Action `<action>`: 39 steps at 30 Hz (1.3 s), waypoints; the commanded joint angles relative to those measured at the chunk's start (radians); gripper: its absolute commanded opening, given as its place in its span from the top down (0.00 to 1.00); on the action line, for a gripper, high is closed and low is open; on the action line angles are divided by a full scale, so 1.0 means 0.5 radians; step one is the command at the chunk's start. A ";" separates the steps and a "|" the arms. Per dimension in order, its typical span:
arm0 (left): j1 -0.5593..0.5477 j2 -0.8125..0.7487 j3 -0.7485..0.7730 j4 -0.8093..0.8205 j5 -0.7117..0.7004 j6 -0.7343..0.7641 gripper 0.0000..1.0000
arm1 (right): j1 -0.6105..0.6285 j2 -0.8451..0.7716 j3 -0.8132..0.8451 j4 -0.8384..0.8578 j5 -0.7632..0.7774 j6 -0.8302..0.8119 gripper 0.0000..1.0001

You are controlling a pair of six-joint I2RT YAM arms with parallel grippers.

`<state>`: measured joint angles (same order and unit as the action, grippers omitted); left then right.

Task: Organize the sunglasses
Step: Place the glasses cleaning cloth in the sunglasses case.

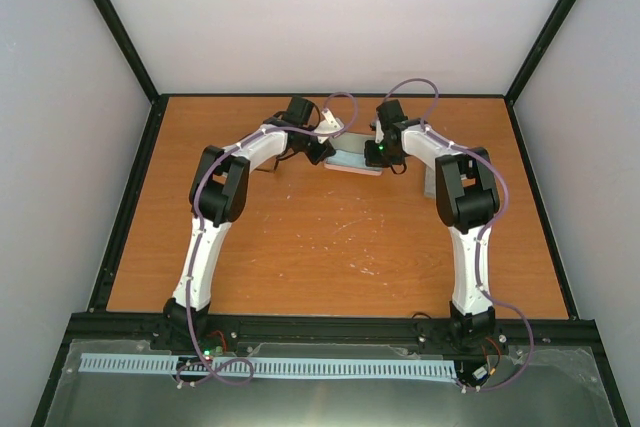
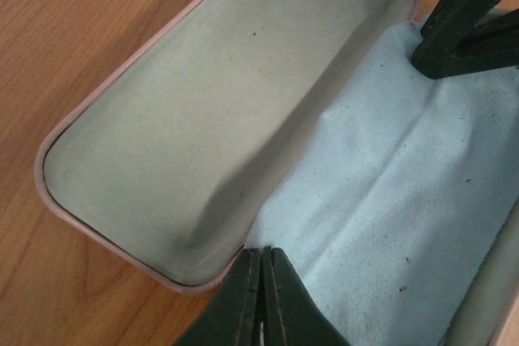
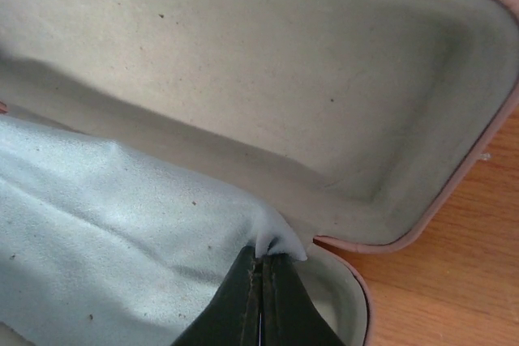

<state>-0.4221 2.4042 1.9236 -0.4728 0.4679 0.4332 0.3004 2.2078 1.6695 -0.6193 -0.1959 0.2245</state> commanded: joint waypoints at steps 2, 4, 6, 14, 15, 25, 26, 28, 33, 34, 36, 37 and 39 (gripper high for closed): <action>0.022 0.047 0.084 -0.035 0.026 0.030 0.89 | -0.014 0.053 0.057 -0.061 0.020 -0.023 0.97; 0.022 0.045 0.083 -0.036 0.020 0.029 0.87 | -0.012 0.051 0.057 -0.066 0.040 -0.020 0.93; 0.022 0.045 0.083 -0.033 0.013 0.024 0.83 | -0.013 0.050 0.054 -0.071 0.052 -0.019 0.88; 0.022 0.036 0.083 -0.039 -0.014 0.008 0.67 | -0.013 0.008 0.032 -0.063 0.092 -0.008 0.60; 0.022 0.033 0.083 -0.041 -0.015 0.005 0.67 | -0.012 -0.005 0.027 -0.060 0.103 -0.006 0.57; 0.022 -0.021 0.073 -0.035 -0.046 -0.050 0.46 | -0.014 -0.224 -0.065 -0.038 0.251 -0.002 0.42; 0.022 -0.031 0.064 -0.027 -0.050 -0.055 0.43 | -0.013 -0.252 -0.083 -0.033 0.269 0.002 0.41; 0.024 -0.066 0.042 -0.006 -0.062 -0.074 0.39 | -0.010 -0.309 -0.117 -0.020 0.307 0.008 0.40; 0.025 -0.178 -0.027 0.071 -0.092 -0.132 0.32 | -0.009 -0.447 -0.175 -0.003 0.381 0.016 0.38; 0.027 -0.206 -0.043 0.092 -0.092 -0.147 0.31 | -0.009 -0.467 -0.175 -0.009 0.387 0.019 0.38; 0.030 -0.263 -0.082 0.136 -0.102 -0.169 0.27 | -0.007 -0.496 -0.177 -0.010 0.382 0.024 0.38; 0.036 -0.295 -0.112 0.161 -0.113 -0.179 0.26 | -0.004 -0.506 -0.179 -0.012 0.375 0.025 0.38; 0.057 -0.357 -0.150 0.196 -0.130 -0.196 0.24 | 0.015 -0.511 -0.169 -0.025 0.371 0.024 0.37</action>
<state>-0.4168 2.3257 1.8683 -0.4374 0.4229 0.3710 0.2966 1.9892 1.5909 -0.6327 -0.0334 0.2283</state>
